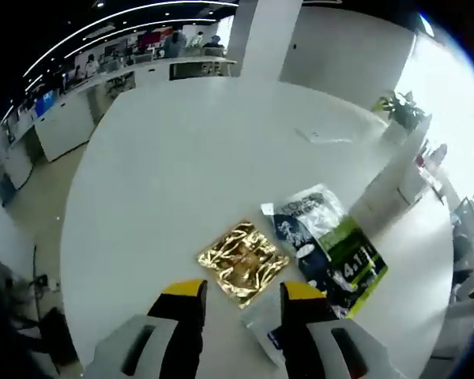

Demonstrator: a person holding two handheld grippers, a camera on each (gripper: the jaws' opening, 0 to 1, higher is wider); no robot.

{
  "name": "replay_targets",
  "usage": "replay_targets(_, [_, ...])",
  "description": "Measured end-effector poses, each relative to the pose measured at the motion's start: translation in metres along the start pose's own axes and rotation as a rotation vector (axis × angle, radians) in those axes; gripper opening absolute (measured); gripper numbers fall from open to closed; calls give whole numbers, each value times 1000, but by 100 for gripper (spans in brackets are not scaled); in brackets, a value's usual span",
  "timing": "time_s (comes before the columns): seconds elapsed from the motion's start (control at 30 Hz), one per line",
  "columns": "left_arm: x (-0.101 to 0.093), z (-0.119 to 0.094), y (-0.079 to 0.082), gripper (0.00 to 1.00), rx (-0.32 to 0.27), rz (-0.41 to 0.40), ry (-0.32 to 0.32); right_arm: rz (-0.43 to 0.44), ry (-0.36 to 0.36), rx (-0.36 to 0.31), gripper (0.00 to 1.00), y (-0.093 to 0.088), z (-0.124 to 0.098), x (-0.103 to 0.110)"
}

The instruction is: Arrange the skincare products in the storage area until every visible bottle or jar stands upright without overlapping.

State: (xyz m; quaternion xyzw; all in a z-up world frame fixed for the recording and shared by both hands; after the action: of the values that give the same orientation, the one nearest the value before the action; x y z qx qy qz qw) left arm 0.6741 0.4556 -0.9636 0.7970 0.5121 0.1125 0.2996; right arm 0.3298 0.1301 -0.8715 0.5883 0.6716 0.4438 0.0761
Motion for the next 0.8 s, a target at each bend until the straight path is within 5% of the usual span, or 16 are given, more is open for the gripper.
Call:
replay_targets(0.5, [-13, 2, 8, 40, 124, 280, -59, -7, -15, 13, 36, -3, 2, -1])
replay_targets(0.8, [-13, 2, 12, 42, 156, 353, -86, -13, -15, 21, 36, -4, 2, -1])
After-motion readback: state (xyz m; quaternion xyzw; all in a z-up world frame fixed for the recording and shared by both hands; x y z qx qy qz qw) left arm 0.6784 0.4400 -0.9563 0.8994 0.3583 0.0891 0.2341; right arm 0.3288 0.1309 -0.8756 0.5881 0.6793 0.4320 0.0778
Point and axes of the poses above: the point that each gripper's makers call its tool centre point, and the gripper's own axes: z roughly forward along the fingers, x roughly to its left, y roughly out of its top, the point moved 2 cm from there along -z, roughly backward along the fingers, and after that the axes turned 1 degree about -x, right-handed, at the moved point
